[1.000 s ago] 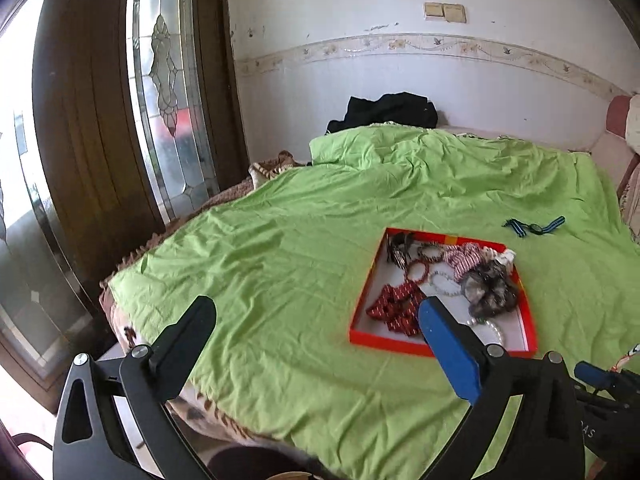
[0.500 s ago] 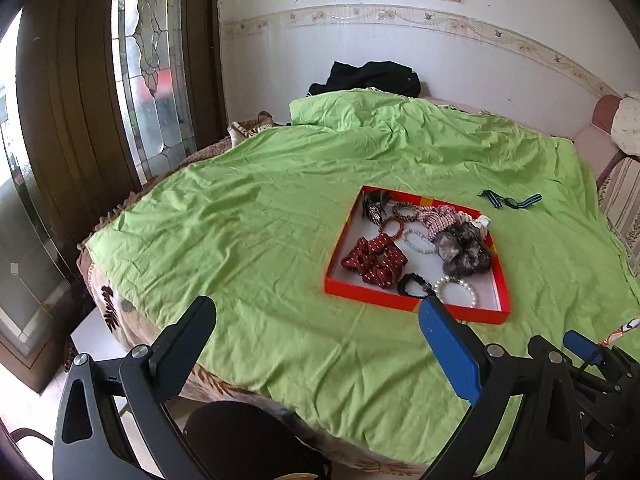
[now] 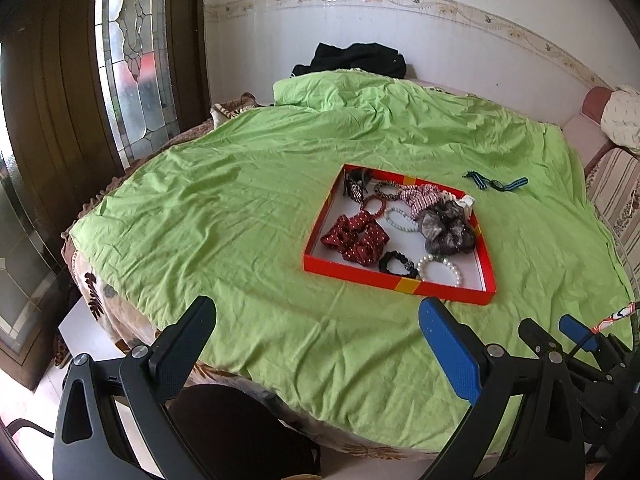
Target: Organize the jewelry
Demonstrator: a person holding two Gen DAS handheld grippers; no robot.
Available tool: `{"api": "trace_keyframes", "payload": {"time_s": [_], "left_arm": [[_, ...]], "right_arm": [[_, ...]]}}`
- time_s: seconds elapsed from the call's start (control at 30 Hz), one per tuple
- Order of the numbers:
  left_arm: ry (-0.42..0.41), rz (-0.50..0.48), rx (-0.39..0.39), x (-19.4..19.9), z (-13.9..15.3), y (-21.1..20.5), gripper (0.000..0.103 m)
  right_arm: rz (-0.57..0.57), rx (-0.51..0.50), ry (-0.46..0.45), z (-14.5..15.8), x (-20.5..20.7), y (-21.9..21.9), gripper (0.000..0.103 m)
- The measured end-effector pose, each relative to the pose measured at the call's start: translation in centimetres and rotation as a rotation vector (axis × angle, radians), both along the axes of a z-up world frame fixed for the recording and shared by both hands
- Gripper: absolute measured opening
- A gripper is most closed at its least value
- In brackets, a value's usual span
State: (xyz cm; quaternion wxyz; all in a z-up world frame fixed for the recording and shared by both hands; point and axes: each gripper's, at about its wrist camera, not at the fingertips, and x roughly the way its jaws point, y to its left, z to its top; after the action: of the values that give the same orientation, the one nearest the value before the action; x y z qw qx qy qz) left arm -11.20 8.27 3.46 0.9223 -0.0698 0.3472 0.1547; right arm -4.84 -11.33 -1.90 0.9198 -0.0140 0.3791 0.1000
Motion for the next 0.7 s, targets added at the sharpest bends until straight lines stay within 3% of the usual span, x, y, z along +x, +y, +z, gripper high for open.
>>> {"api": "trace_keyframes", "payload": {"time_s": [0.7], "left_arm": [[0.067, -0.042, -0.025, 1.4, -1.6, -0.3, 0.101]], "right_arm": [[-0.029, -0.024, -0.001, -0.7, 0.5, 0.1, 0.073]]}}
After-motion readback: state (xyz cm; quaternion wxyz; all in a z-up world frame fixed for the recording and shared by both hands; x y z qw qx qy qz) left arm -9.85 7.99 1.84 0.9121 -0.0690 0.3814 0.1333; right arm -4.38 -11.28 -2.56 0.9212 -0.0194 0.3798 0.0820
